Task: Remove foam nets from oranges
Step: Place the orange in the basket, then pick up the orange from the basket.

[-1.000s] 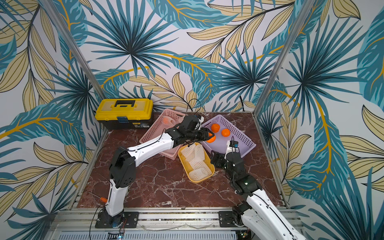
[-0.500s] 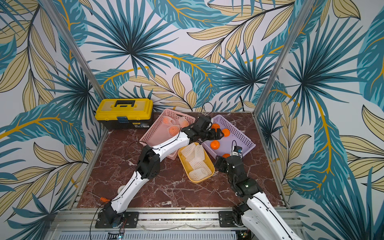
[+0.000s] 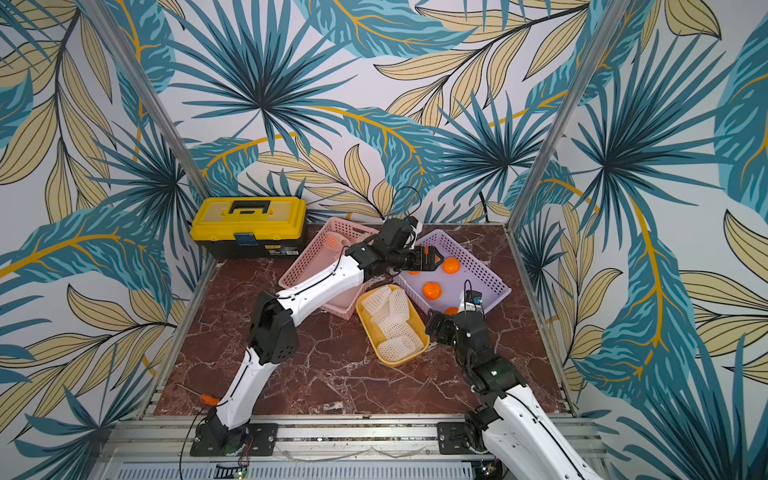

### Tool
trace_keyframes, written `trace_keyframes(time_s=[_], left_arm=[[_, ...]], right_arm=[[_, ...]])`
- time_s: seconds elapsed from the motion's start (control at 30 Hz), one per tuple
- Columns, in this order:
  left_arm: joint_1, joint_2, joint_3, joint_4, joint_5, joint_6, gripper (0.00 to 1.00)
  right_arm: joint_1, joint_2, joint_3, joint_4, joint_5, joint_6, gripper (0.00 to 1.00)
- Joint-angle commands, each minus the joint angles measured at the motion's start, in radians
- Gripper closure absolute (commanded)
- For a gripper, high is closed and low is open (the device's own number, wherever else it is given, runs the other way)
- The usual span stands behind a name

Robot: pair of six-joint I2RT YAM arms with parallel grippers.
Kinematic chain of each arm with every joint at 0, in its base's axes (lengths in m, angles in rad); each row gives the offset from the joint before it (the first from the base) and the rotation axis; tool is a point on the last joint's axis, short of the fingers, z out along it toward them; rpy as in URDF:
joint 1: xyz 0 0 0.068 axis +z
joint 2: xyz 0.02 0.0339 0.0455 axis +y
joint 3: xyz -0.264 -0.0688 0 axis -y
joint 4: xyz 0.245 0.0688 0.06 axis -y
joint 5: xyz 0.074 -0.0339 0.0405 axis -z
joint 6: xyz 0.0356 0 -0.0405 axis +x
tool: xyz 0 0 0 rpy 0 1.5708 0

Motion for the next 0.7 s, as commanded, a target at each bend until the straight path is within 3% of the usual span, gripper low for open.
trace_keyframes(time_s=[0.0, 0.17, 0.33, 0.47, 0.67], left_arm=[[0.023, -0.157, -0.06, -0.045, -0.098, 0.058, 0.0], [0.034, -0.358, -0.293, -0.089, -0.305, 0.145, 0.0], [0.122, -0.478, -0.471, -0.113, -0.334, 0.188, 0.0], [0.196, -0.437, -0.482, -0.163, -0.382, 0.272, 0.0], [0.311, -0.272, -0.379, -0.224, -0.363, 0.258, 0.0]], right_arm=[[-0.005, 0.068, 0.069, 0.054, -0.083, -0.048, 0.0], [-0.004, 0.232, 0.187, 0.129, -0.229, -0.057, 0.0], [0.0, 0.436, 0.309, 0.239, -0.327, -0.002, 0.03], [0.01, 0.596, 0.431, 0.287, -0.376, 0.042, 0.06], [0.025, 0.758, 0.488, 0.519, -0.42, 0.075, 0.08]])
